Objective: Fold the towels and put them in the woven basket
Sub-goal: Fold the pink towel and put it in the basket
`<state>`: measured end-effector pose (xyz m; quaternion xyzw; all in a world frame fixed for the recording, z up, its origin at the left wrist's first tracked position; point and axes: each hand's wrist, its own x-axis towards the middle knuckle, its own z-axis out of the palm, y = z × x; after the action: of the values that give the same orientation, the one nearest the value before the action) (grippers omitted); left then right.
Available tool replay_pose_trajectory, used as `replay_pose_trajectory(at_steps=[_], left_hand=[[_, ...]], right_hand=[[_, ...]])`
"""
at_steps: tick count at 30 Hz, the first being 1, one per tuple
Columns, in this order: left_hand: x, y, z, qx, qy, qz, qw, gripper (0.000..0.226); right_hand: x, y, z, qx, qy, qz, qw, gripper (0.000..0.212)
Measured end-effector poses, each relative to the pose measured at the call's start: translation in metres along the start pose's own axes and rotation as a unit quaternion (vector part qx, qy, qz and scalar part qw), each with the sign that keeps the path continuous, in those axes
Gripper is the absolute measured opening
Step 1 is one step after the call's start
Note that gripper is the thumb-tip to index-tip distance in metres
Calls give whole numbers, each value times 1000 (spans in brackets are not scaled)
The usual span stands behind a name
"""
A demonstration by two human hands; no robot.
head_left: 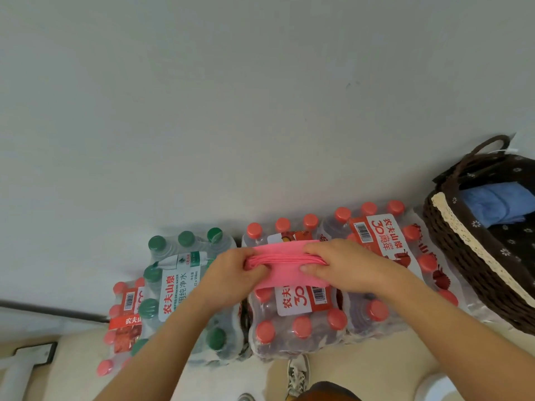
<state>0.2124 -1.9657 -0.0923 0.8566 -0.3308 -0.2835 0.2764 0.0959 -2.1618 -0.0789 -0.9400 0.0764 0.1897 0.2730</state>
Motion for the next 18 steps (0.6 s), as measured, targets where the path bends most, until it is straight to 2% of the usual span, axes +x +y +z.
replay_pose_trajectory(at_steps=[2,7,10,13,15,18], left_hand=[[6,-6,1,-25,19,-24,999,24],[13,-7,16,11,98,-59,993,33],[21,-2,20,-17,140,-110,984,42],[25,4,23,-17,177,-139,974,35],[22,9,24,-3,199,-135,971,20],[18,10,27,30,219,-107,969,23]], right_hand=[[7,5,2,47,32,24,998,26],[16,11,10,82,102,48,990,25],[24,13,9,115,114,73,984,23],[33,15,5,143,103,99,979,25],[35,15,2,101,102,113,983,29],[33,14,-2,-27,115,107,987,39]])
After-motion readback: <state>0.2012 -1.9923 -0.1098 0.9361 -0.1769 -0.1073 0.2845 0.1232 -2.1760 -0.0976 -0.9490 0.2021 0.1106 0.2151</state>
